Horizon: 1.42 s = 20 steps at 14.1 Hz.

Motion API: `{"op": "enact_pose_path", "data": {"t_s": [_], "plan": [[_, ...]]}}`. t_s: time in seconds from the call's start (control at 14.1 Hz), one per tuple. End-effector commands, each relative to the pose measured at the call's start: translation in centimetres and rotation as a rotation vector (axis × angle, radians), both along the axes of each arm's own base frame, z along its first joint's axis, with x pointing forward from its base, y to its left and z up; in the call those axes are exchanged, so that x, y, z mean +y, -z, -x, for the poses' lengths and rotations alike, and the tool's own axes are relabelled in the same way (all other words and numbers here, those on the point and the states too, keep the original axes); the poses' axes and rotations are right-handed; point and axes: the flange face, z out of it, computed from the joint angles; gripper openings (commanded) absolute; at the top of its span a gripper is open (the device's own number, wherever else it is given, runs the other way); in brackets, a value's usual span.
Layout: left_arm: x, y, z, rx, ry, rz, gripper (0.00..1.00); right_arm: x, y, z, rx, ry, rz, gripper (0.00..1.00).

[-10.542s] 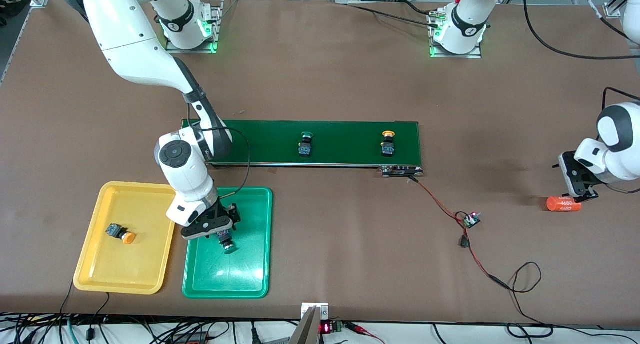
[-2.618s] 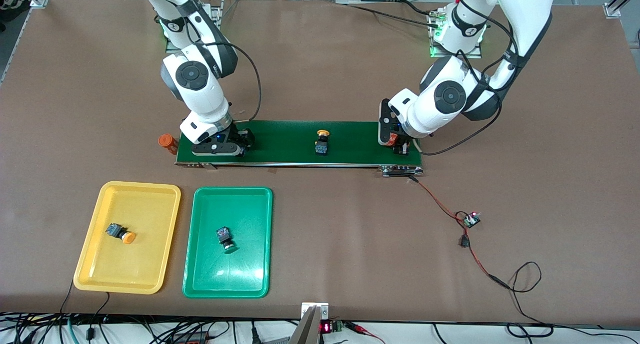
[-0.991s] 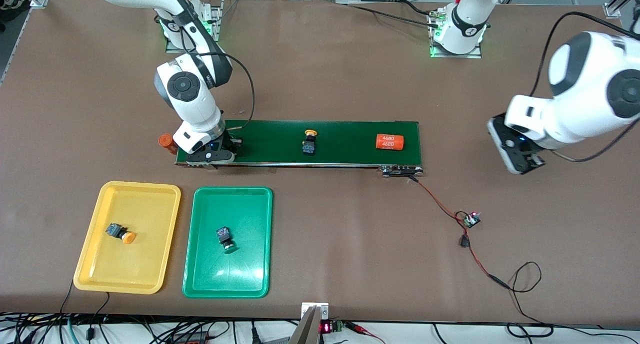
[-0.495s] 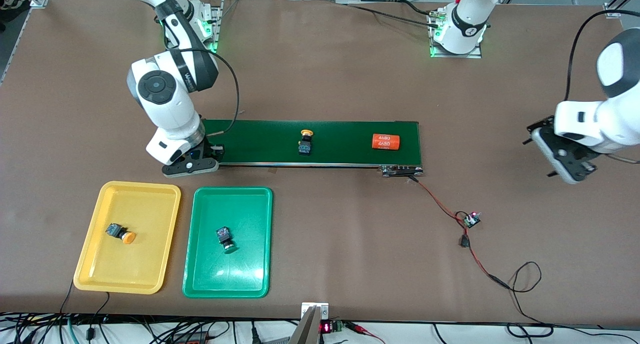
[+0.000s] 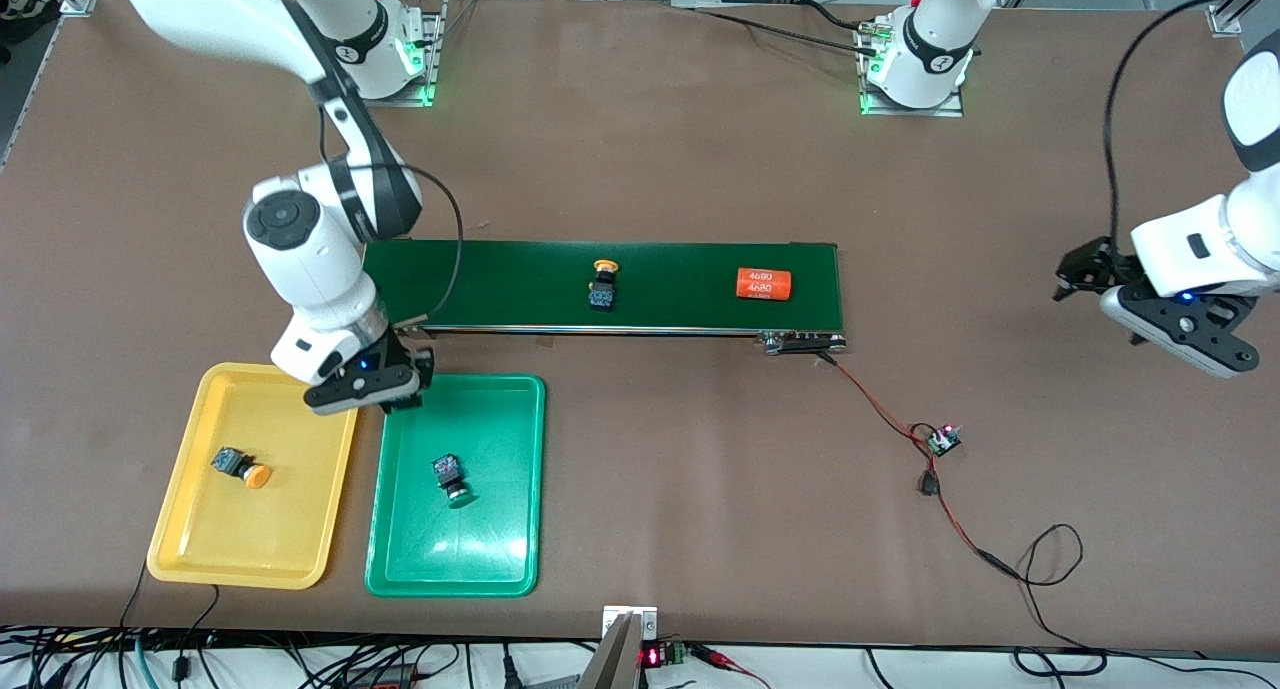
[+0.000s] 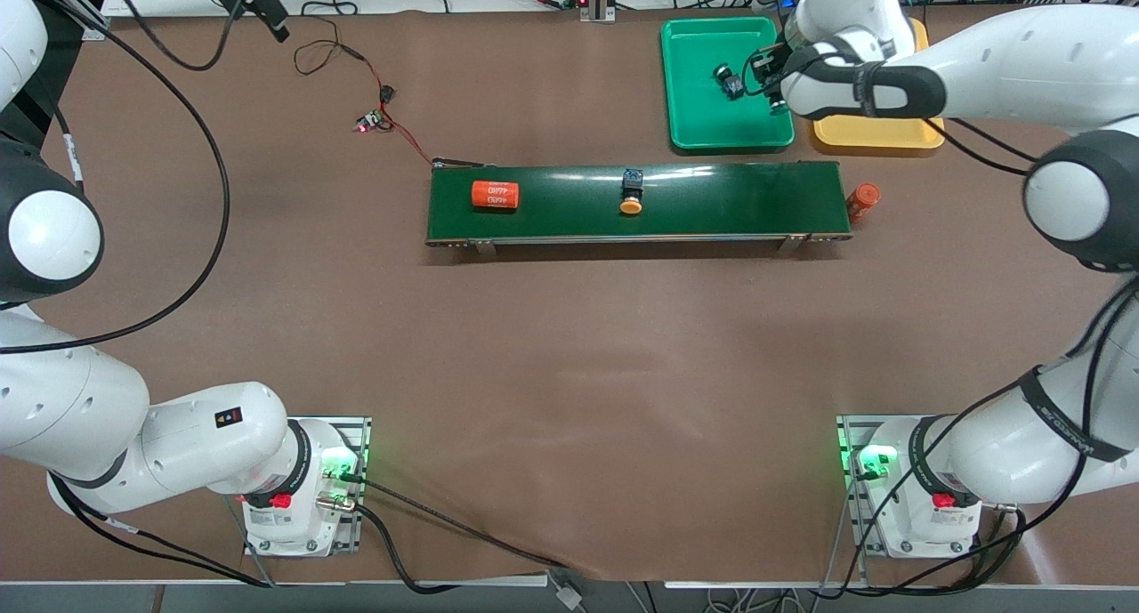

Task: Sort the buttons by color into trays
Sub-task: 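Carry the green button to the green tray while the left gripper withdraws, then move the open right gripper from the green tray over the belt end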

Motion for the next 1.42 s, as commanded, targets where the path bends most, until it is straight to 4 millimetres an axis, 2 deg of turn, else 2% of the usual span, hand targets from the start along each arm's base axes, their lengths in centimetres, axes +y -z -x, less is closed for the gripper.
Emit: {"op": "enact_pose_path", "data": {"t_s": [0.0, 0.07, 0.14, 0.21, 0.35, 0.5, 0.71, 0.85, 1.06, 1.34], "plan": [[-0.5, -2.0, 0.9, 0.058, -0.301, -0.005, 1.00, 0.3, 3.6, -2.7, -0.069, -0.026, -0.021, 0.27], [-0.1, -2.9, 1.1, 0.069, -0.368, 0.015, 1.00, 0.1, 4.5, -2.9, -0.075, -0.025, -0.025, 0.27], [1.5, -3.6, 1.2, 0.077, -0.415, 0.041, 1.00, 0.5, 5.9, -2.8, -0.064, -0.027, -0.029, 0.27], [2.7, -4.1, 1.3, 0.071, -0.443, 0.057, 1.00, 0.5, 6.3, -2.8, -0.072, -0.030, -0.035, 0.28], [3.8, -5.8, 1.7, 0.042, -0.478, 0.033, 1.00, 0.7, 7.1, -2.7, -0.081, -0.034, -0.043, 0.37], [4.5, -6.5, 1.9, 0.036, -0.502, 0.057, 1.00, 1.0, 7.2, -2.6, -0.079, -0.035, -0.046, 0.93], [5.4, -5.5, 1.3, 0.035, -0.516, 0.064, 1.00, 1.1, 7.1, -2.3, -0.062, -0.012, -0.054, 0.99], [4.6, -5.6, 1.3, 0.032, -0.516, 0.051, 1.00, 2.3, 6.4, -1.6, -0.009, 0.032, -0.047, 0.99], [2.8, -6.7, 2.3, 0.011, -0.481, 0.006, 1.00, 3.6, 3.8, -0.3, 0.103, 0.124, -0.006, 0.99], [4.0, -5.3, 4.7, -0.059, -0.489, 0.022, 1.00, 4.4, 0.6, 1.5, 0.234, 0.150, 0.087, 0.99]]}}
